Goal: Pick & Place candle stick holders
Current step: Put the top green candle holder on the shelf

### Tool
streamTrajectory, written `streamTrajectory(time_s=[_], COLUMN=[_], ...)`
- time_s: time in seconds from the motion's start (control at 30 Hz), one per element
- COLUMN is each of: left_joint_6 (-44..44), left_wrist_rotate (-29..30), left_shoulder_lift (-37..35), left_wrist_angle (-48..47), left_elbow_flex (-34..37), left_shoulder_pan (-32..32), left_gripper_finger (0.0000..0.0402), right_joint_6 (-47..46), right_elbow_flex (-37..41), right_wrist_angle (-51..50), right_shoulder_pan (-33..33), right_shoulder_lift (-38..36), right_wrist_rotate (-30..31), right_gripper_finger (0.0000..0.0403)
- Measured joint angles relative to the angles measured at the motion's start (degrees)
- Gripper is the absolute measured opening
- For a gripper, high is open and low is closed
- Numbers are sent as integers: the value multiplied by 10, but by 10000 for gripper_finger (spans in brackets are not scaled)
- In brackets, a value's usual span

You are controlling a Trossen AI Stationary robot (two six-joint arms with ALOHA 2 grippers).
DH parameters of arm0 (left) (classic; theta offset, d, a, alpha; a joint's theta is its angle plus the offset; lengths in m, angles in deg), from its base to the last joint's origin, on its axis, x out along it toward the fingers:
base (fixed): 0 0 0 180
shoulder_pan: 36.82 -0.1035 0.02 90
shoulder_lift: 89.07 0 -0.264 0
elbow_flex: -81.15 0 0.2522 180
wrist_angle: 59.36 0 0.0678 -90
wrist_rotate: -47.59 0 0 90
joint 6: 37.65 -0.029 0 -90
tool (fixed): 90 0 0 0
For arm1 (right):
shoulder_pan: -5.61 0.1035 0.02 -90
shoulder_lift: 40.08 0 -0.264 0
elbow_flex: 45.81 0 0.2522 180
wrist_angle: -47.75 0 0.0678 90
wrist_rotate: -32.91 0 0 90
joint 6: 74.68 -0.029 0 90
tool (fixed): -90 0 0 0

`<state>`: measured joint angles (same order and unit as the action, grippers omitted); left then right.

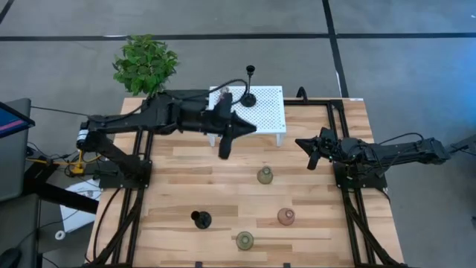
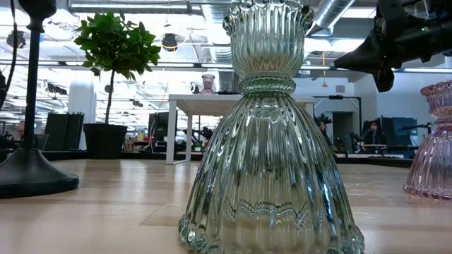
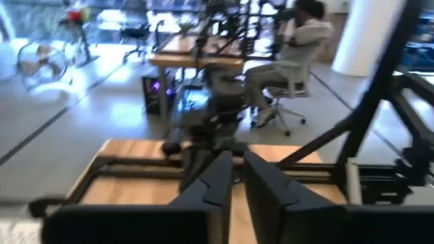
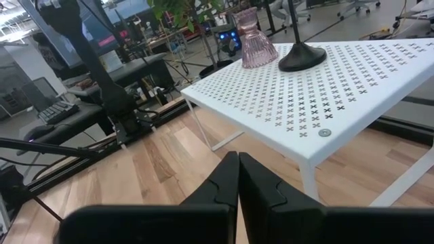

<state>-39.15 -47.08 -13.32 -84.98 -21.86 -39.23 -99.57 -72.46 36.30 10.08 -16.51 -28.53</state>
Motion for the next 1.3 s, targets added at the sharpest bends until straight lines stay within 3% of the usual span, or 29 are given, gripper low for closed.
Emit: streamTrajectory(time_s=[0.13, 0.77, 1.0, 1.3], left_joint_6=[-25, -30, -31, -47], left_wrist_rotate=[-1, 3, 18, 47], left_shoulder_lift=[-15, -28, -49, -141], left_wrist_angle=[-5, -66, -65, -36], left_elbow_flex=[0, 15, 62, 174], left_shoulder_pan=[29, 92, 92, 92], left_gripper_finger=[5, 5, 4, 4], right_joint_6=[0, 0, 26, 30], right_elbow_flex=[0, 0, 0, 0], right_wrist_angle=[0, -1, 3, 9], right_shoulder_pan=[0, 0, 0, 0], right_shoulder_lift=[0, 0, 0, 0], right_wrist_rotate=[0, -13, -15, -17], right_gripper_finger=[0, 0, 0, 0])
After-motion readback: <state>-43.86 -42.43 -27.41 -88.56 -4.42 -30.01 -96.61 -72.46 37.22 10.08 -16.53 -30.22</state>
